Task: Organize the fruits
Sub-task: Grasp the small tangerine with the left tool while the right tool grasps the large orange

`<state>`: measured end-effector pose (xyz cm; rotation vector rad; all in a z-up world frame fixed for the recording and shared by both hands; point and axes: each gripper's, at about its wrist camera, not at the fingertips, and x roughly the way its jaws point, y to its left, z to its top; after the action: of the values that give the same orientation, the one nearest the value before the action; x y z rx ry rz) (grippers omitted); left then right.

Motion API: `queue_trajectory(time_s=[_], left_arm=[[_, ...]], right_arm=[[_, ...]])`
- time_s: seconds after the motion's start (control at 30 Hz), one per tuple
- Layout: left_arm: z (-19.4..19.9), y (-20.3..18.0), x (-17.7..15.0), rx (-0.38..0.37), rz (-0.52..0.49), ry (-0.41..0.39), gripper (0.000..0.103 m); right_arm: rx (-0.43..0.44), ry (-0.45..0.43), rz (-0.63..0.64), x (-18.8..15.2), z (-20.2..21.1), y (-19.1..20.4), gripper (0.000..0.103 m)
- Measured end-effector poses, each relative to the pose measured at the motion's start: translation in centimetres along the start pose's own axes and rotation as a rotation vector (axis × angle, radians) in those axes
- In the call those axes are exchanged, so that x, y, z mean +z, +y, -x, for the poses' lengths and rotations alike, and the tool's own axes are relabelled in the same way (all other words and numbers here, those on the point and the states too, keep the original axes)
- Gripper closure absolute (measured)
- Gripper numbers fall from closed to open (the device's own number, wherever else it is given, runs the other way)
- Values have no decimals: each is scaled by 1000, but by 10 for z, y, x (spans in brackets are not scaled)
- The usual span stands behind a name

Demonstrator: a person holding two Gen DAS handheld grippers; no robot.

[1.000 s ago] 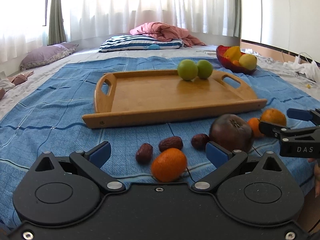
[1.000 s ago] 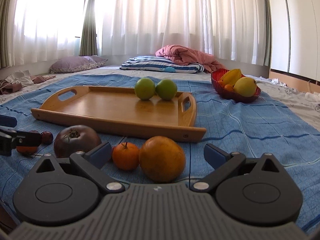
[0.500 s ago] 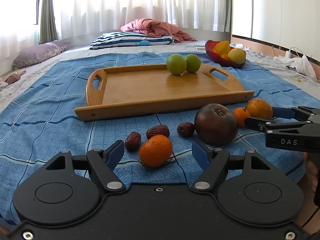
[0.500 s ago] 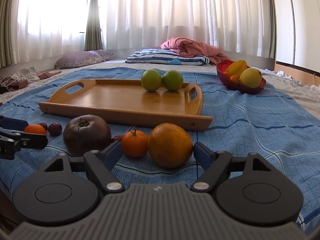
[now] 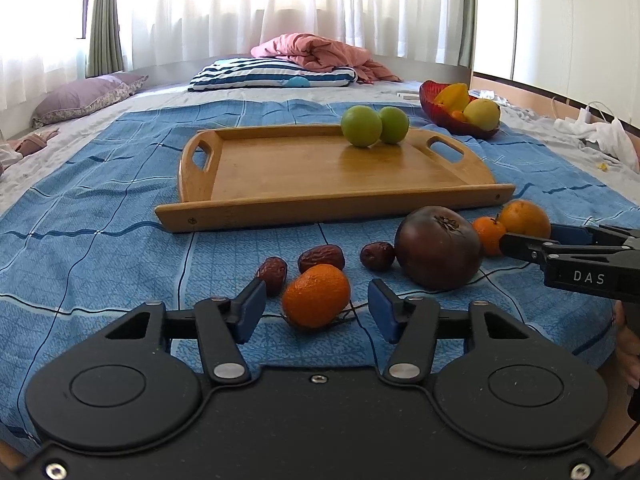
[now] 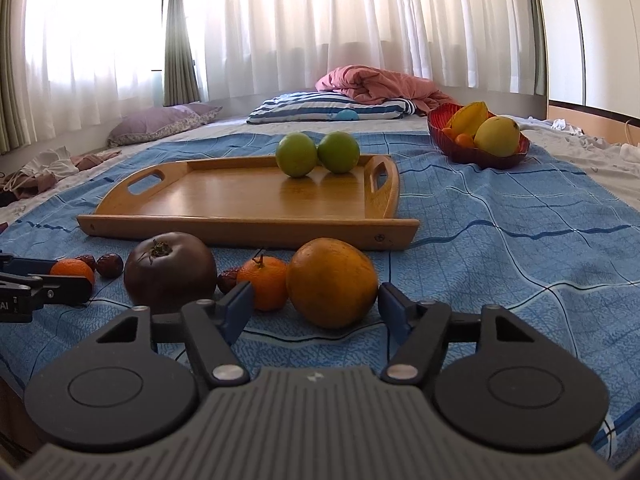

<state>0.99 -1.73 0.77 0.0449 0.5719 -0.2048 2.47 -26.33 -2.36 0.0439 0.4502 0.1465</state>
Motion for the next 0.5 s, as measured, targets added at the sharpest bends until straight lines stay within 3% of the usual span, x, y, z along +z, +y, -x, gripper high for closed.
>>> queue_trajectory(time_s=[0.2,0.5], left_arm=[[2,-1,1,1,32,-9,56],[12,5,4,21,122,-40,56]], right_arm=[[1,-2,-24,0,1,-3,38],[13,-17,-101,0,2,-11,41]])
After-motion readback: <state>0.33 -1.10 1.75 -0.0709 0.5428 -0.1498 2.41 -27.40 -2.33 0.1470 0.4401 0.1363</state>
